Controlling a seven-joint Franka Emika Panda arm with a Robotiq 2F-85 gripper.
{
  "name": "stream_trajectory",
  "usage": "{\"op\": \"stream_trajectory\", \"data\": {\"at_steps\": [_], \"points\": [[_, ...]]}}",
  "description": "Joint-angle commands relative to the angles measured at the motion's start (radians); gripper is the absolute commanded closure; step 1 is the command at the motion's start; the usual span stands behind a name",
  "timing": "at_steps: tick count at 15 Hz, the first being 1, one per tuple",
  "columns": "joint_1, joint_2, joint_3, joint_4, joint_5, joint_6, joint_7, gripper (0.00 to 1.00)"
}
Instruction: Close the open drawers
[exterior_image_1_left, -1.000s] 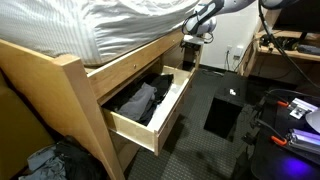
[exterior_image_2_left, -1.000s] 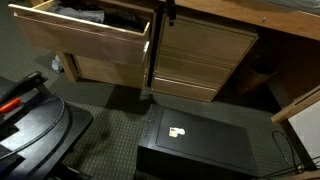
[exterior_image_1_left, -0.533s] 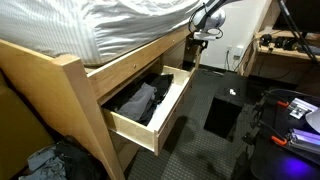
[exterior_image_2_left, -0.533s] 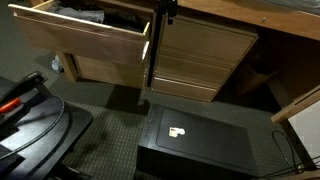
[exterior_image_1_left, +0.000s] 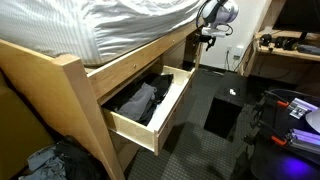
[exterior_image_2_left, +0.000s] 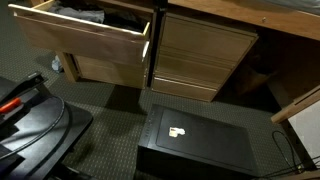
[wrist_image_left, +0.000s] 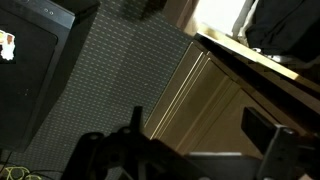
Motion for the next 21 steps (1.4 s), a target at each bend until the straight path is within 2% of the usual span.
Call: {"op": "stream_trajectory", "data": {"at_steps": [1, 3, 10, 14, 15, 20, 21], "points": [[-0.009, -0.012, 0.012, -0.014, -0.012, 0.007, 0.008, 0.00], [0.026, 0.016, -0.033, -0.026, -0.076, 0.004, 0.032, 0.00], [0.078, -0.051, -0.127, -0.200, -0.288, -0.050, 0.004, 0.00], [0.045, -0.070, -0.115, -0.228, -0.346, -0.141, -0.069, 0.00], [0.048, -0.026, -0.109, -0.181, -0.325, -0.102, -0.017, 0.00], [0.047, -0.025, -0.109, -0.180, -0.327, -0.107, -0.016, 0.00], [0.057, 0.009, -0.100, -0.164, -0.339, -0.104, -0.025, 0.00]]}}
